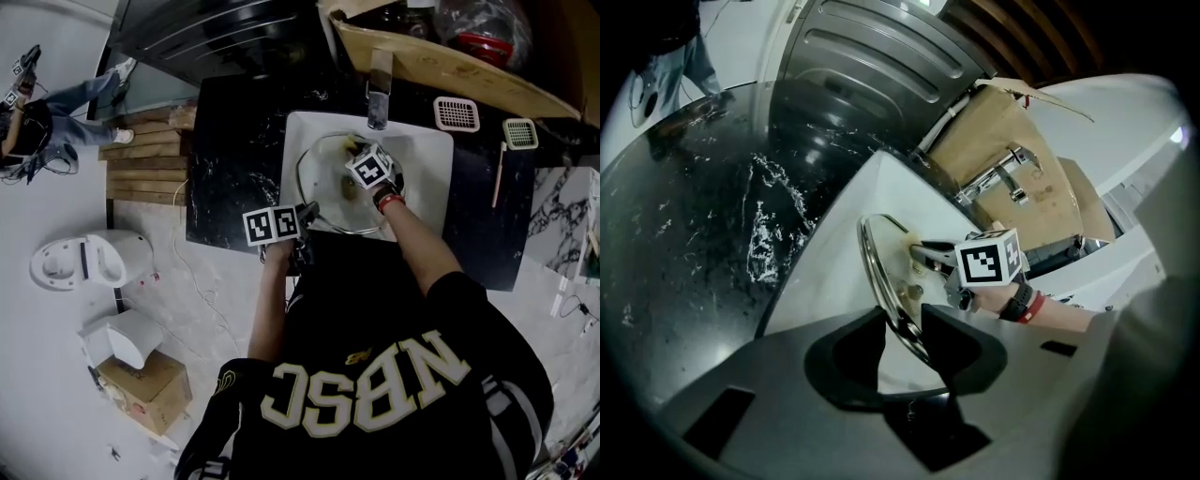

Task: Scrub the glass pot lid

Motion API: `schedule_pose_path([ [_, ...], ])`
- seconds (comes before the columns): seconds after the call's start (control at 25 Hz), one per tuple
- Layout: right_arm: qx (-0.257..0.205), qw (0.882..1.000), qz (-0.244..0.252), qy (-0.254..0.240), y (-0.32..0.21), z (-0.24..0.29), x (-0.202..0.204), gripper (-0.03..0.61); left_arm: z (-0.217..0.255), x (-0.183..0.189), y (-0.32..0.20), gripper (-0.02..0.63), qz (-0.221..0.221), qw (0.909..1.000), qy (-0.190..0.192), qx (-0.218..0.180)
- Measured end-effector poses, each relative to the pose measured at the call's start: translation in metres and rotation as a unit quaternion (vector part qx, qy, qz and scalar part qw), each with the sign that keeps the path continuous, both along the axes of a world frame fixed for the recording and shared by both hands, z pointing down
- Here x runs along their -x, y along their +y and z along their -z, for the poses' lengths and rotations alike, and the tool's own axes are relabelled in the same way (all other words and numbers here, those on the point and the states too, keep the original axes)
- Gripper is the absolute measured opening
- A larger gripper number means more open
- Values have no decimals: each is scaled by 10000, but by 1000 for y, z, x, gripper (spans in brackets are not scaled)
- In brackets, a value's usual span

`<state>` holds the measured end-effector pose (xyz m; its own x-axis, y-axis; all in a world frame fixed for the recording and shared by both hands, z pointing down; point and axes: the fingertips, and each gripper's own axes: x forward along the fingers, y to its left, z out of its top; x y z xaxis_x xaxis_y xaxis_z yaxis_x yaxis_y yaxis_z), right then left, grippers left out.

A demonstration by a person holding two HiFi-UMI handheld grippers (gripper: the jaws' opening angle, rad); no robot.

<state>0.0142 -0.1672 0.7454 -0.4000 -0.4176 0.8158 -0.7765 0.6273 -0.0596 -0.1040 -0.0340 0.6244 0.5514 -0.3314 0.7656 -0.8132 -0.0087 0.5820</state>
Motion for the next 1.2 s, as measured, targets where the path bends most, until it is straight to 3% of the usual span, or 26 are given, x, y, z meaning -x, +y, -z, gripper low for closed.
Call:
schedule_pose_path([
  [0.4, 447, 9913, 415, 1165, 29, -6, -63, 84, 1, 0, -1, 133, 17, 9999, 36, -112],
  [0.64, 1111, 9854, 512, 1188, 56, -7, -83, 81, 2, -2, -1, 133, -3, 9998, 87, -172],
  [0.76, 1397, 9766, 640, 1503, 73, -1, -94, 80, 2, -1, -2, 133, -9, 9998, 84, -182],
  [0.96, 1636, 9663, 1006, 1714, 98, 11, -101, 80, 3, -2, -2, 135, -7, 9997, 96, -228],
  [1.2, 1797, 9607, 1446, 1547, 132, 25, -88, 80, 5, -2, -2, 138, 11, 9995, 80, -314],
])
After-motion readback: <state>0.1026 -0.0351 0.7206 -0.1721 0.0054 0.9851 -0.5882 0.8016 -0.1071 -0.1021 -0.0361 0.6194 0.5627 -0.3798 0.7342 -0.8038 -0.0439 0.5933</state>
